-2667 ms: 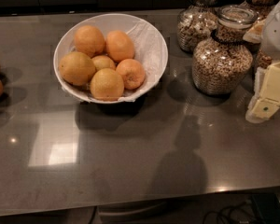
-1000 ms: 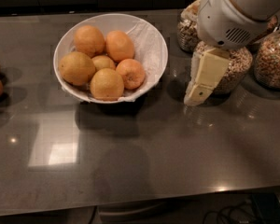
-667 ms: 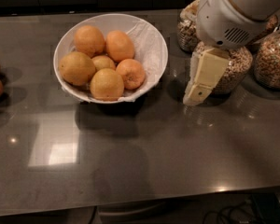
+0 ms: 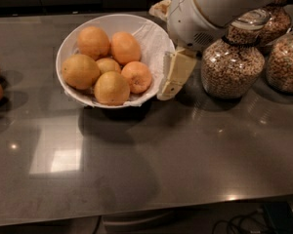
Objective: Pick orange from white bowl
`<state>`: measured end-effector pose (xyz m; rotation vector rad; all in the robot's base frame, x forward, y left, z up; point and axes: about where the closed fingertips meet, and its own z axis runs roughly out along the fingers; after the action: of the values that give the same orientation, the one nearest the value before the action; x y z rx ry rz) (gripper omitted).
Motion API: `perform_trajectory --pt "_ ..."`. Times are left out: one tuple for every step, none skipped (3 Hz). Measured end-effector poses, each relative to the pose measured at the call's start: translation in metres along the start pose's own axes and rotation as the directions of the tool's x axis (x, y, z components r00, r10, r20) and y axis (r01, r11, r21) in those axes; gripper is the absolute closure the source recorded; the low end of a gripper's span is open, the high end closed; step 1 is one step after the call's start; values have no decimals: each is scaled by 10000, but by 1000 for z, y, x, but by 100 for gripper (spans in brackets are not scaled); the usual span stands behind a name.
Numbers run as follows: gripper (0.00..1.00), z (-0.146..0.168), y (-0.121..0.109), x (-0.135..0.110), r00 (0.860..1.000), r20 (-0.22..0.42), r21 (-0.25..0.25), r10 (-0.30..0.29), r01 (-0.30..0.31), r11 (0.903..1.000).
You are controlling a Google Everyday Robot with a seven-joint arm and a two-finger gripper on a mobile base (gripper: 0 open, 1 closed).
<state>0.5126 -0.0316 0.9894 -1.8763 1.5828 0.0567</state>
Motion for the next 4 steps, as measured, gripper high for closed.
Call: perform_trajectory --pt "0 24 -18 -31 9892 1192 187 -852 835 9963" --pt "0 30 -24 -46 9780 1660 320 -1265 1229 9919" --pt "7 36 -25 -54 9716 1946 367 -1345 1298 9909" --pt "0 36 -25 -54 9716 1947 368 -1346 1299 9908"
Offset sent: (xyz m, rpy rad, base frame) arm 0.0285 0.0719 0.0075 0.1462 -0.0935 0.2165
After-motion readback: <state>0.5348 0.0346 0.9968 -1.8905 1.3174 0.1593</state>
